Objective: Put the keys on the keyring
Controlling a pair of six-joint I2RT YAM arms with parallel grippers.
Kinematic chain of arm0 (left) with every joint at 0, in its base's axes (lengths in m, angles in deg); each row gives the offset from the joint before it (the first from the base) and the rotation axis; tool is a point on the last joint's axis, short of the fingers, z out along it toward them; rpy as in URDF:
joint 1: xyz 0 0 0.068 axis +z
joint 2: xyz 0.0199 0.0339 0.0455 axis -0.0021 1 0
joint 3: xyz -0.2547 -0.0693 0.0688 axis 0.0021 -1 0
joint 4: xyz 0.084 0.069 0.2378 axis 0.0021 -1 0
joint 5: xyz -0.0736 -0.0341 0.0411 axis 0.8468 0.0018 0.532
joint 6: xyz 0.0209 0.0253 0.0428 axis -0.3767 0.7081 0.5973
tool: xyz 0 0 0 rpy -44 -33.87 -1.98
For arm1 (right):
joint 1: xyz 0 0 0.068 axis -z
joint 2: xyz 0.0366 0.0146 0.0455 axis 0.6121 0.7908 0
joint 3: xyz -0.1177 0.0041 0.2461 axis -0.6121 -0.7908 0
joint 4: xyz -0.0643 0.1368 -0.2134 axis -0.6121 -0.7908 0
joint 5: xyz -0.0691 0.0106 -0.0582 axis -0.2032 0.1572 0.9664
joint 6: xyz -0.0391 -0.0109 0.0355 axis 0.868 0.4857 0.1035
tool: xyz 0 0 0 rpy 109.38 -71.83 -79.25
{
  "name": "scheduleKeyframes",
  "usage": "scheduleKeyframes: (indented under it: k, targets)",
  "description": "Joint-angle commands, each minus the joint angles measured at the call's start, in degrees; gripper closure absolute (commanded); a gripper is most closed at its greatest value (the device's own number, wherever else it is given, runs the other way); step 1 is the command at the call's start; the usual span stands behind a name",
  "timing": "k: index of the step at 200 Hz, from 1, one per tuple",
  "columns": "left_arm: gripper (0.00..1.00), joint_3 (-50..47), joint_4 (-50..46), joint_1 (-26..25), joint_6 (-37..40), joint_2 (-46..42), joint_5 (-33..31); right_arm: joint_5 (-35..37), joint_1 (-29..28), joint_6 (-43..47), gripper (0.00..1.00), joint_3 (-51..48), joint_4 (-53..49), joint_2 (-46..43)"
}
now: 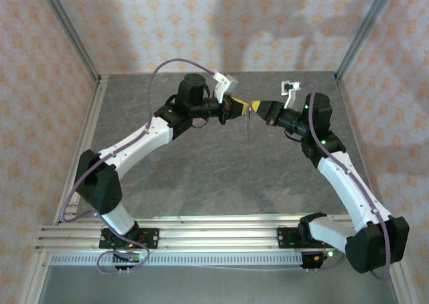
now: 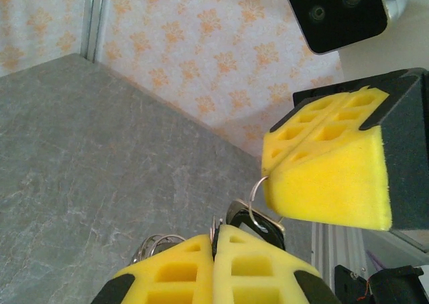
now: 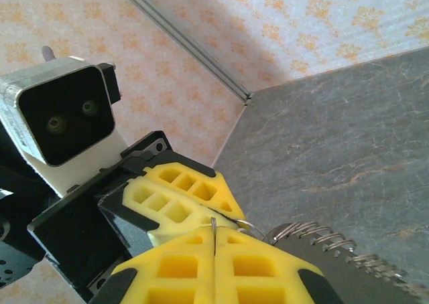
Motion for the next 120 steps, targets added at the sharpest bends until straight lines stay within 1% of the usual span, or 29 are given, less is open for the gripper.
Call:
scheduleKeyframes:
  k: [1,120]
  targets:
    - [1.00,2.47,2.81,-0.39,1.39,-0.26,1.53,-0.30,-0.54,-0.38,1.00,2.26,2.54,0.71]
    - [1.00,2.25,3.56,-0.74,1.77,-2.43,1.01,1.45,-0.55,0.52,1.00,1.13,2.01,3.42]
